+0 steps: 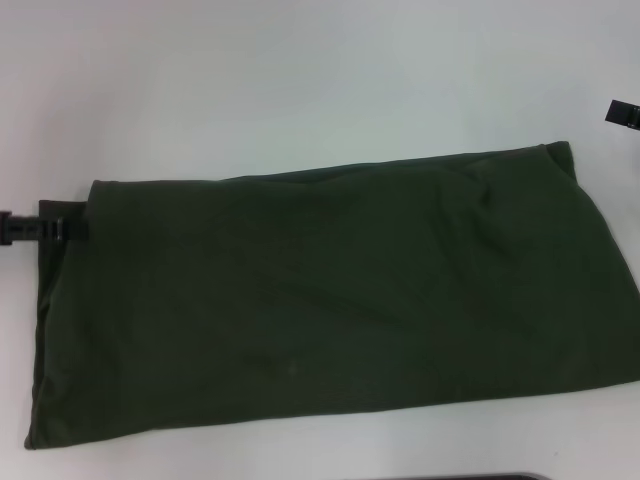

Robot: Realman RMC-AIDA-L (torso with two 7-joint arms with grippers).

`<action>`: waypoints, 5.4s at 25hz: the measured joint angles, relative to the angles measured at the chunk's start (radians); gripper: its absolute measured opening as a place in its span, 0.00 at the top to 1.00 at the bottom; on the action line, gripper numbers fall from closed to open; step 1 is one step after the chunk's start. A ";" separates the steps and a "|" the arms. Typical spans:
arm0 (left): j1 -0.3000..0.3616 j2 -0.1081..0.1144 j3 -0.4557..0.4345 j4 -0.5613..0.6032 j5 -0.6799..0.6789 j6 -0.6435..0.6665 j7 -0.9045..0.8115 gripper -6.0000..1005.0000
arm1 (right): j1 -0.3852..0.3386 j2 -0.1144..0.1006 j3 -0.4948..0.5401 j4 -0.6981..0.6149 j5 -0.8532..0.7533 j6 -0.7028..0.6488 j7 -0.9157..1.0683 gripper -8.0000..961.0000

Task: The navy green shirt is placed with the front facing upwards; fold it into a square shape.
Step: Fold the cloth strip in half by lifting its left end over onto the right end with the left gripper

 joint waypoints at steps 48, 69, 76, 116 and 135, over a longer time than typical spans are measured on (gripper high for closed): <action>0.029 -0.029 -0.012 -0.035 0.039 0.003 0.009 0.17 | 0.000 0.005 -0.001 0.004 -0.001 -0.008 -0.005 0.05; 0.029 -0.018 -0.030 -0.026 0.062 0.014 -0.002 0.17 | 0.000 0.005 0.000 0.001 -0.005 -0.001 -0.001 0.05; 0.016 -0.058 -0.006 -0.019 0.064 0.033 0.018 0.17 | 0.000 0.005 0.000 0.006 -0.005 0.000 -0.007 0.05; 0.014 -0.043 -0.005 -0.033 0.066 -0.042 0.000 0.17 | -0.001 0.006 0.000 0.007 -0.006 -0.007 0.000 0.05; 0.018 -0.051 -0.001 -0.016 0.067 -0.164 -0.006 0.17 | 0.000 0.006 0.000 0.008 -0.006 -0.001 0.000 0.05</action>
